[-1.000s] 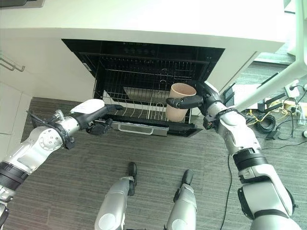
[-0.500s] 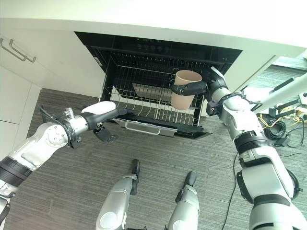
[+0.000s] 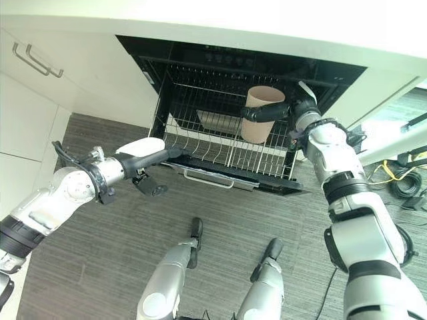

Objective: Place the dishes in the dishwasher.

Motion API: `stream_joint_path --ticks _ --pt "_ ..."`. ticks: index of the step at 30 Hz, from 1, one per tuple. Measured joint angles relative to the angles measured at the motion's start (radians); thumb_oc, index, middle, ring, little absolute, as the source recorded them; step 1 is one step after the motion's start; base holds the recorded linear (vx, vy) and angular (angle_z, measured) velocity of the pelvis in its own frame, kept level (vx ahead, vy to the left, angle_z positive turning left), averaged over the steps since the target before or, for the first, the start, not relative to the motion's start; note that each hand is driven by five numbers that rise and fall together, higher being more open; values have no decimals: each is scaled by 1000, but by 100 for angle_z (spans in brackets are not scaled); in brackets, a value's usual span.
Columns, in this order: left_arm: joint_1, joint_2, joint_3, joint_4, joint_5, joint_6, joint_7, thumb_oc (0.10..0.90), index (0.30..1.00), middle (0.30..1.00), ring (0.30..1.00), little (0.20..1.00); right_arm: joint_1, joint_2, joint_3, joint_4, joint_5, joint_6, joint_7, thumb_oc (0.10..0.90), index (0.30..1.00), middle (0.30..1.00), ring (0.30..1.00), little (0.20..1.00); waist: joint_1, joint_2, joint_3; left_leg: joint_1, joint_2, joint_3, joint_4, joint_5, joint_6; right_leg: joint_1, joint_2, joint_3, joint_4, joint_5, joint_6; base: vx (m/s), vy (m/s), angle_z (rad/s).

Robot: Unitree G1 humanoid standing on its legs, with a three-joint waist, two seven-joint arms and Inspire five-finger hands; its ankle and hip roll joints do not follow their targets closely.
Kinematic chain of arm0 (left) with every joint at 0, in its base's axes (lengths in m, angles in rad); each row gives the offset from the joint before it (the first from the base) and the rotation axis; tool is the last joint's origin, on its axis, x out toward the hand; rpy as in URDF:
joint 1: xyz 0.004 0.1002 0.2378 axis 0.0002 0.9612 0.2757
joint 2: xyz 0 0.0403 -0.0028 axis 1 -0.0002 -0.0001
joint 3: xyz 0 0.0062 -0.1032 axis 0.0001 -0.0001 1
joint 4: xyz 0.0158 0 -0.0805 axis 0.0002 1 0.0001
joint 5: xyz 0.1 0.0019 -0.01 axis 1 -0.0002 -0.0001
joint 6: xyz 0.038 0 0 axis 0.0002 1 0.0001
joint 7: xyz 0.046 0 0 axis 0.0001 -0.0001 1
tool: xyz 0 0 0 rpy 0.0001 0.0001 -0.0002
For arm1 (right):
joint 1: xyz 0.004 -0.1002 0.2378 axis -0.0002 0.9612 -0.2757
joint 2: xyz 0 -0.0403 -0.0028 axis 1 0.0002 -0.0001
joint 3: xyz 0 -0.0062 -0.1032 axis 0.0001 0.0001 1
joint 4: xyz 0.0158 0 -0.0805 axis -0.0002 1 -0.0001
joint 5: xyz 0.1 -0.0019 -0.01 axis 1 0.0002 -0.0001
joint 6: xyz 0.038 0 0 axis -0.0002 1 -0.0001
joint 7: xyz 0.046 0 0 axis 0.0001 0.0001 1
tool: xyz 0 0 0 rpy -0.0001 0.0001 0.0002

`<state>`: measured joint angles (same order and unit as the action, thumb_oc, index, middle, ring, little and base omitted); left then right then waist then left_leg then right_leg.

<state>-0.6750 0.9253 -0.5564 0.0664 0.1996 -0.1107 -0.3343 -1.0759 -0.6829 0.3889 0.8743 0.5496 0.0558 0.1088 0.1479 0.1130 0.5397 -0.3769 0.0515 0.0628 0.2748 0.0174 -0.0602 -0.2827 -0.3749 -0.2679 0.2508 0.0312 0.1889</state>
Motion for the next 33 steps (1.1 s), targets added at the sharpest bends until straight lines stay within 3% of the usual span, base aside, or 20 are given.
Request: stream_joint_path --ticks 16,17,18,33 --pt "-70 54 -22 -63 -37 2 -4 800 900 900 900 900 -104 9 2 69 -51 -39 -77 400 300 300 300 300 30 16 -2 -93 -12 -16 2 21 3 -82 -17 -28 22 1 2 -44 22 5" --pt "-68 54 -22 -63 -37 2 -2 800 900 900 900 900 -104 9 2 74 -58 -42 -80 474 411 411 411 411 30 16 -2 -93 -12 -16 3 21 3 -82 -18 -28 23 1 2 -44 -10 2" --pt "-65 54 -22 -63 -37 1 3 800 900 900 900 900 -104 8 0 88 -64 -49 -81 800 900 900 900 900 30 16 -2 -93 -12 -17 4 21 3 -82 -18 -28 25 1 2 -39 -19 1" --pt "-48 55 -22 -67 -36 2 20 800 900 900 900 900 -101 10 31 148 -331 -5 -155 800 900 900 900 900 34 16 -3 -70 -18 -8 18 22 5 -69 -29 -17 45 2 2 1 4 0"
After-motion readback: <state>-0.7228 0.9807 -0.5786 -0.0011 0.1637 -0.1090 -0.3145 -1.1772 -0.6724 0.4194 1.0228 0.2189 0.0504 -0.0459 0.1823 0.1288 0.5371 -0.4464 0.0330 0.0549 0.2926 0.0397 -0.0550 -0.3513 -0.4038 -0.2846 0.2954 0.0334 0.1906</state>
